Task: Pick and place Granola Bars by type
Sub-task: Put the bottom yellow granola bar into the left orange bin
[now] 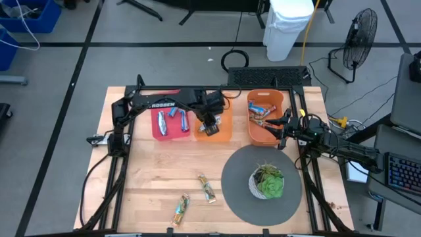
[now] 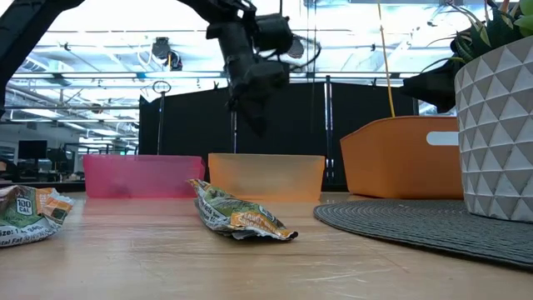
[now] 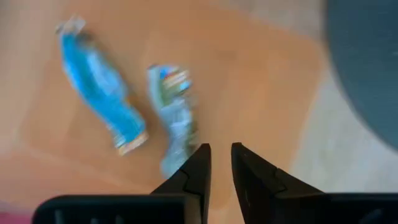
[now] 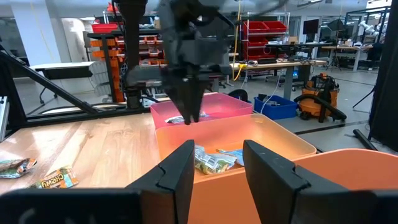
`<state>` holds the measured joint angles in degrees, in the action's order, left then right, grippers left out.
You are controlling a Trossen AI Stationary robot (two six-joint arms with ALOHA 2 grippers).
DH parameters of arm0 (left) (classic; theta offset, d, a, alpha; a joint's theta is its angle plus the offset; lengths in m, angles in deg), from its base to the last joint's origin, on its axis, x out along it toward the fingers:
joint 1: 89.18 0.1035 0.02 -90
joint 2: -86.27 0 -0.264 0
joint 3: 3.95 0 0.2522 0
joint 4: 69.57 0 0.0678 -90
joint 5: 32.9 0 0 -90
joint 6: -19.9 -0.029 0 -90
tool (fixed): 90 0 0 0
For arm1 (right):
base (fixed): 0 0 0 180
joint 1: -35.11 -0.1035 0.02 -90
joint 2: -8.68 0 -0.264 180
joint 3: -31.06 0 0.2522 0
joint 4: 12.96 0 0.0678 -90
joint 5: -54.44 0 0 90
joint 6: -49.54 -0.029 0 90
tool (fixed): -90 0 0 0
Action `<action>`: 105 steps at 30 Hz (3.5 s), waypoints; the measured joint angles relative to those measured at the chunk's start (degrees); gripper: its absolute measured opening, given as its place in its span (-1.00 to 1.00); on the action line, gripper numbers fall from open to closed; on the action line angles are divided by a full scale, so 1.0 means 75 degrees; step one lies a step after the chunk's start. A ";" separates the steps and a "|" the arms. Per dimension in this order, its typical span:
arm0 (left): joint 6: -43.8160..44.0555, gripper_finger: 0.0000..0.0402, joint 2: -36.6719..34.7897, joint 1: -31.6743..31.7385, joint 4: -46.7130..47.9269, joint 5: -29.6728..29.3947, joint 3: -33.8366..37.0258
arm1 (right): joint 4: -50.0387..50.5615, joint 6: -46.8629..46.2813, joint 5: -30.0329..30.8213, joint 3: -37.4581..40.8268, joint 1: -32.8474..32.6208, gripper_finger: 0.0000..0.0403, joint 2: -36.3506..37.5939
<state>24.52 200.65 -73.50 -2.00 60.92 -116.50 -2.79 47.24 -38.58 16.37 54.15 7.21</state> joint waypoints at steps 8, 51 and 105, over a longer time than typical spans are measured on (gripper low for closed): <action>0.0352 -0.82 -0.0282 -0.1293 -0.0155 -0.0227 0.0000 | 0.0004 0.0000 0.0000 -0.0001 -0.0002 -0.37 0.0000; 1.1622 -0.81 -0.0302 -0.7757 -0.0508 -0.0500 0.2379 | 0.0003 0.0000 -0.0003 -0.0003 -0.0002 -0.37 0.0003; 1.1700 -0.35 -0.0320 -0.7236 -0.1592 -0.0044 0.3288 | 0.0002 -0.0002 0.0000 -0.0003 0.0000 -0.37 0.0002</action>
<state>112.27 198.25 -127.77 -13.94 60.59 -91.84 -2.78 47.22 -38.59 16.36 54.15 7.22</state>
